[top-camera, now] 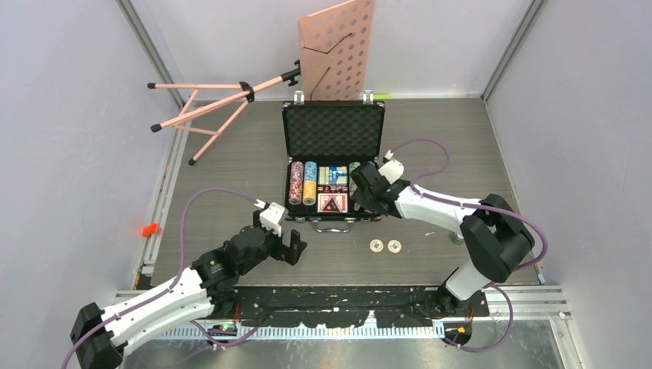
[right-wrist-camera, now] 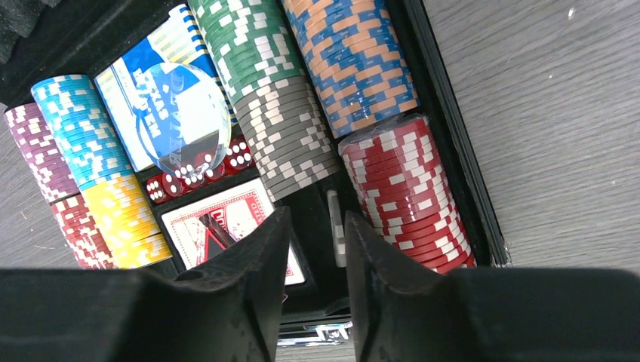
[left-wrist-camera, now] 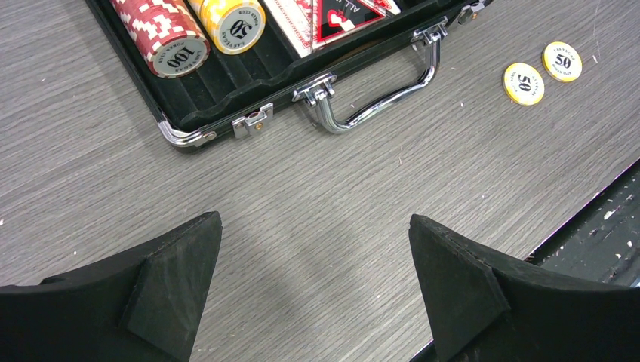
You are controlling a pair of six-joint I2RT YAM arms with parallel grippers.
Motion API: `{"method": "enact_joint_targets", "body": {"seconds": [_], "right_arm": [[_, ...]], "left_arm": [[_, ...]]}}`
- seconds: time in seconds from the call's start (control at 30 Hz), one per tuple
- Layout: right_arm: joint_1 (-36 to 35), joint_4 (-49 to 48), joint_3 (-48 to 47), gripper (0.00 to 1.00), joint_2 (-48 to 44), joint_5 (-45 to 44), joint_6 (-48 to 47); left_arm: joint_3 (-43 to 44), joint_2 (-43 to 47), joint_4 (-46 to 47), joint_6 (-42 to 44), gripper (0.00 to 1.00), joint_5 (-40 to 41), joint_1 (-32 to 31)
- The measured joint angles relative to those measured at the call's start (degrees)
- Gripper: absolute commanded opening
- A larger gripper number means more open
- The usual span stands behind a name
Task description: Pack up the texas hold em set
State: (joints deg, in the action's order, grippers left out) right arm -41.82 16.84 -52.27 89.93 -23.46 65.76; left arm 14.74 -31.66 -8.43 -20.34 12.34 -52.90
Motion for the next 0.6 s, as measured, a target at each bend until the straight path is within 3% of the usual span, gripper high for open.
{"method": "enact_joint_targets", "body": {"seconds": [0.43,0.6], "right_arm": [[0.0,-0.2,-0.9,0.43,0.0,2.1,-2.3],[0.0,0.9,-1.9,0.26,0.0,4.5,-3.7]], "left_arm": [[0.0,0.0,0.0,0.0,0.99,0.0,0.0],[0.0,0.0,0.0,0.0,0.99,0.0,0.0]]}}
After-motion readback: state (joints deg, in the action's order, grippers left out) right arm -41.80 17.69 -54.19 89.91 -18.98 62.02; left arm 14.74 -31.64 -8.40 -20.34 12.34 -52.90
